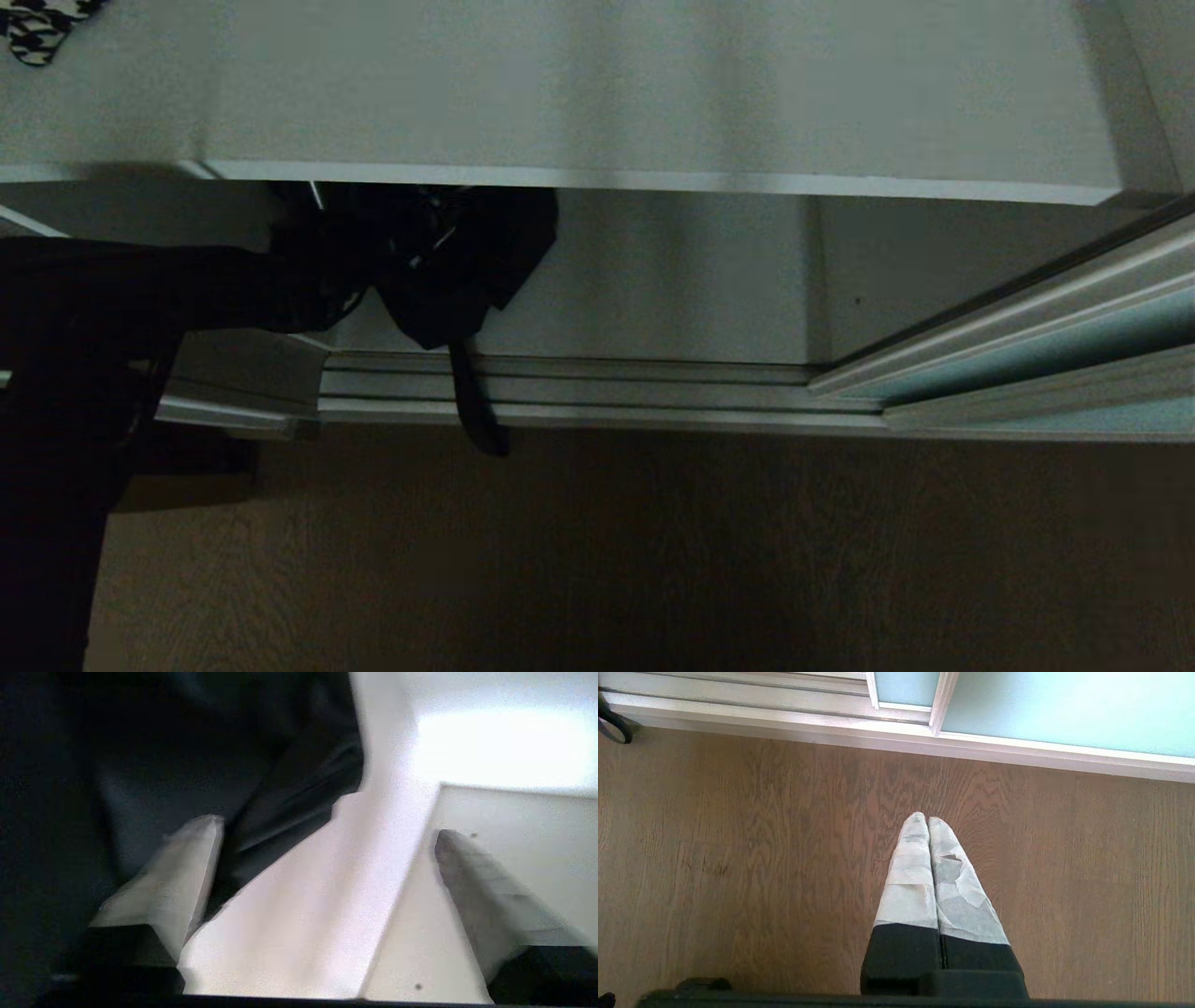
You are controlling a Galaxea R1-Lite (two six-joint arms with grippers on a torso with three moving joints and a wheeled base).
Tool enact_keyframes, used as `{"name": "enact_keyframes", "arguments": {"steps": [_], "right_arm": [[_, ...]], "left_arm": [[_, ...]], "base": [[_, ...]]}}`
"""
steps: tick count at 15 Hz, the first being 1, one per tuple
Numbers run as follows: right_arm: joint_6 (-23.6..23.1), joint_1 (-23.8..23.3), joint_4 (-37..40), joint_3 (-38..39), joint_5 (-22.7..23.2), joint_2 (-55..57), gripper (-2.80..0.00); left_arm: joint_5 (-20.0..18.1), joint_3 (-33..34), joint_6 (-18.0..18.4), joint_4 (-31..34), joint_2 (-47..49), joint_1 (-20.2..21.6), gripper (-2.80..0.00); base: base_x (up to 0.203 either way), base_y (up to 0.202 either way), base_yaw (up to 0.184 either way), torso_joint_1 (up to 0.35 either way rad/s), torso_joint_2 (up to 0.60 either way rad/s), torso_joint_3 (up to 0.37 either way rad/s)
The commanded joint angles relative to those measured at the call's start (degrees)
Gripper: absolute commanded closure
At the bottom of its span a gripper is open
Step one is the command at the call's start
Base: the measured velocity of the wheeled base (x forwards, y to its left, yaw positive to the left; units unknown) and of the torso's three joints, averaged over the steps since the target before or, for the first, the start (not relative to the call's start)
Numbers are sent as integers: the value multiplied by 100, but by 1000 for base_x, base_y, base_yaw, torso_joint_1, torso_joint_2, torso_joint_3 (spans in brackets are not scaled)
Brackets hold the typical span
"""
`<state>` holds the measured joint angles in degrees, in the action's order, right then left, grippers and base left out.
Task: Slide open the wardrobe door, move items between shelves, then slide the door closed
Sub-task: Place the bag on the lower shelf
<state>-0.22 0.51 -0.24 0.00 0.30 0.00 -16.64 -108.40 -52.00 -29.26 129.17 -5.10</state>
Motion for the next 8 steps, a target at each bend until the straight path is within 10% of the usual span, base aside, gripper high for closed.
{"name": "enact_keyframes", "arguments": {"steps": [1, 8], "right_arm": [[-4, 2, -2, 4, 5, -26, 0], [3, 2, -2, 0, 5, -26, 0]], "left_arm": [[-40, -15, -21, 125, 45, -17, 0], [-849, 56, -23, 1275, -15, -9, 0]], "base": [[0, 0, 0, 0, 0, 0], [0, 0, 0, 0, 0, 0]]}}
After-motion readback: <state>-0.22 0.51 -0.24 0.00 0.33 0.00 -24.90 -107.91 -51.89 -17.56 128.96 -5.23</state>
